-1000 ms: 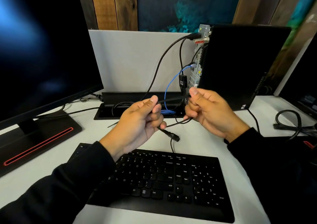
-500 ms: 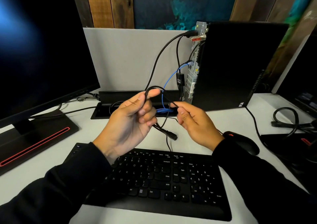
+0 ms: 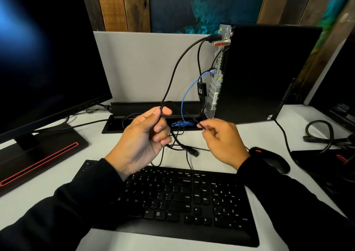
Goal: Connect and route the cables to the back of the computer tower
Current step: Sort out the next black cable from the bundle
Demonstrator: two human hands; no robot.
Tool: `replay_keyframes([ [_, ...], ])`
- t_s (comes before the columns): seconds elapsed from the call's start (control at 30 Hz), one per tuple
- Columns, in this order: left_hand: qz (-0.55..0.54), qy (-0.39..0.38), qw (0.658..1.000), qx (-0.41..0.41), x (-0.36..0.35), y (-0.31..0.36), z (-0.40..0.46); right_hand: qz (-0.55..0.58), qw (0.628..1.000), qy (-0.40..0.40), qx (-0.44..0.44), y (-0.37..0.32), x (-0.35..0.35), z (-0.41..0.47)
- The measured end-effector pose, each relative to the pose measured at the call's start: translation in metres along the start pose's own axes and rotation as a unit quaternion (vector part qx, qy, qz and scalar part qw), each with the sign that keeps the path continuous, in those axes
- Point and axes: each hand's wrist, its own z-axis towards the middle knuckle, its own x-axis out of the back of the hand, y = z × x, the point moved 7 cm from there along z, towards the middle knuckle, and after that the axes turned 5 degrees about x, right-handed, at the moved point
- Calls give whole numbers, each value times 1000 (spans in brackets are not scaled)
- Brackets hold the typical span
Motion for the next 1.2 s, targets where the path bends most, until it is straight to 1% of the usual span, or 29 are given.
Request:
replay_keyframes([
  [0.03,5,-5,1000,3,-2,-2,0,49,999,3,-16,-6,1,2],
  [0.1,9,-13,1000,11,-4,-5,0,157,988,-3,-9,-27,3,6],
  [0.17,12,-21,999,22,-5,-7,0,205,978,16,10,-42,8,11],
  [0.27,7,-19,999,43,-1,-9,0,153,983,83,56,-54,28,17],
  [0.33,4,-14,998,58,3,-9,0,128,982,130,54,-41,42,19],
  [0.4,9,-12,997,78,7,-9,0,152,976,157,-13,-12,51,19],
  [0.5,33,-32,993,109,7,-12,0,158,962,182,-127,28,58,15],
  [0.53,44,-36,992,116,6,-14,-1,147,957,196,-154,39,61,13],
  [0.6,52,-37,990,122,4,-18,-2,113,957,208,-169,45,68,12],
  [0.67,38,-38,991,121,1,-20,-2,92,961,199,-171,43,68,11],
  [0.8,5,-31,993,115,3,-16,-1,62,961,174,-206,47,59,8],
  [0.93,5,-20,993,116,5,-19,-2,55,954,179,-233,56,59,6],
  [1.0,8,-15,993,118,4,-20,-1,61,941,198,-268,66,64,0],
  [1.03,8,-12,994,113,5,-19,-1,45,937,201,-281,71,67,-3],
  [1.1,1,0,996,91,7,-12,1,1,953,169,-254,70,66,-3],
  [1.17,-17,17,998,66,11,-8,3,-59,974,97,-194,60,53,0],
  [1.2,-23,26,998,50,13,-5,4,-92,979,54,-172,52,44,0],
])
